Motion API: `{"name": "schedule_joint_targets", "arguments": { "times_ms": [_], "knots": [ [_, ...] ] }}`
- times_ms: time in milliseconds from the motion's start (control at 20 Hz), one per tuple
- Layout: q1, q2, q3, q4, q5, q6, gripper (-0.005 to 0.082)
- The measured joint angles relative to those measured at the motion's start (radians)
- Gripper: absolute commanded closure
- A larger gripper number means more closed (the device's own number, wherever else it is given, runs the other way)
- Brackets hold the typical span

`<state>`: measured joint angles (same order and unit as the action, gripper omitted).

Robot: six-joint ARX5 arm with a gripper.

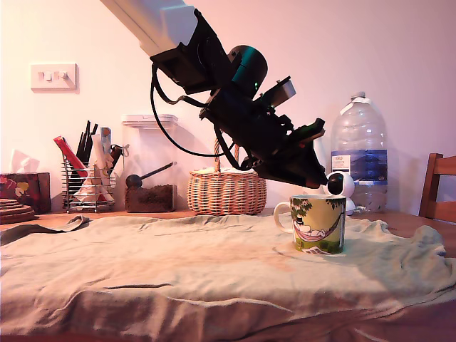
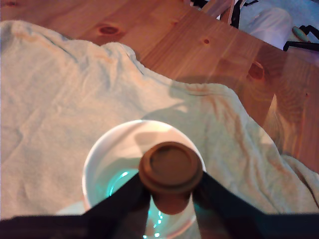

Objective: Pick up the coffee capsules on the table and drop them inside the coffee cup

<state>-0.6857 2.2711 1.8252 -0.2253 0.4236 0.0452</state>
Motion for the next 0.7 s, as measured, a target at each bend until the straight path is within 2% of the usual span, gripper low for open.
{"name": "schedule_joint_targets", "arguments": {
  "times_ms": [50, 250, 600, 700],
  "knots": [
    [0.000, 0.000, 0.000, 0.000, 0.000, 0.000, 0.0326],
    [0.000, 0.000, 0.000, -0.015, 0.000, 0.000, 0.0320],
    [0.000, 0.000, 0.000, -0.018, 0.000, 0.000, 0.0332],
    [0.000, 0.000, 0.000, -0.036, -0.001, 0.000, 0.0393]
  ]
}}
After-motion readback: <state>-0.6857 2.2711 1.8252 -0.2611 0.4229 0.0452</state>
